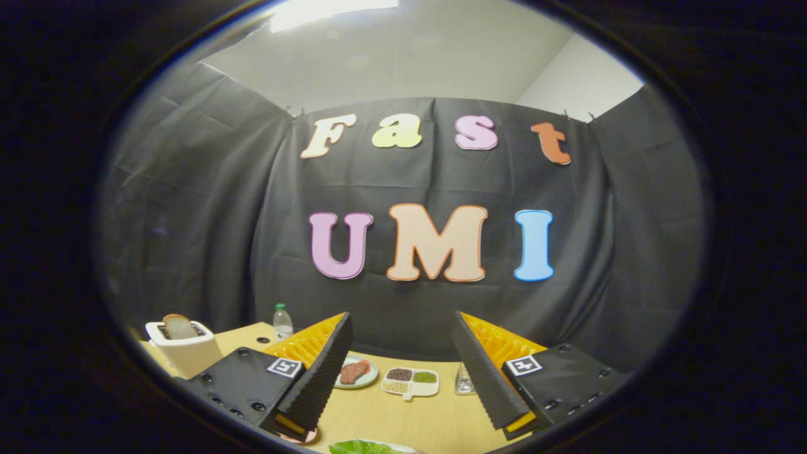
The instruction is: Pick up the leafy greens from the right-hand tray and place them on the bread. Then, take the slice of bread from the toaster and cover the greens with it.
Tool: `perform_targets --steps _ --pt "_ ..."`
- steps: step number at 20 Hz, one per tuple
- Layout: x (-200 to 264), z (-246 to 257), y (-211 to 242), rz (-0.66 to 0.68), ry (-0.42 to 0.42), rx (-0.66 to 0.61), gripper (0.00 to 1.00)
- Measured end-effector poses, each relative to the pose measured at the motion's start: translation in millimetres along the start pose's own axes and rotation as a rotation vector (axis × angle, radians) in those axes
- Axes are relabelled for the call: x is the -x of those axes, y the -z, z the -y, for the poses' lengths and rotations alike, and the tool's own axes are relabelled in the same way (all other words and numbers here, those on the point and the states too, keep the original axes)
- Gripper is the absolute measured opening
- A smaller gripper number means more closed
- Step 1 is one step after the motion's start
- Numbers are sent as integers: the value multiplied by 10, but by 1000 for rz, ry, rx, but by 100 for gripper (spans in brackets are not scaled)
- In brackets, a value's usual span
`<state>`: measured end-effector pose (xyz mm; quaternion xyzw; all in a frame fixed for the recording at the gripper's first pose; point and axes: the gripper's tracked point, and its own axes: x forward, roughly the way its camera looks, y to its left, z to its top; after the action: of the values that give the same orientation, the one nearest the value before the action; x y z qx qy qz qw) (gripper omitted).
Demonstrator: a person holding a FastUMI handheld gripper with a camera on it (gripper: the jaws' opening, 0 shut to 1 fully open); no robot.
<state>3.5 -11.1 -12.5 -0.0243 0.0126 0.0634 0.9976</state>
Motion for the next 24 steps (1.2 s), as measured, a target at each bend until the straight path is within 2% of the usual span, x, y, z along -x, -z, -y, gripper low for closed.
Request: perform_targets --steps 5,14,20,24 --pt "-18 -32 235 -51 -76 83 100" --pt "-23 -90 1088 -260 -239 221 100" --pt "96 -280 1638 -410 -381 271 100" --pt "176 -329 1943 -479 -443 330 100"
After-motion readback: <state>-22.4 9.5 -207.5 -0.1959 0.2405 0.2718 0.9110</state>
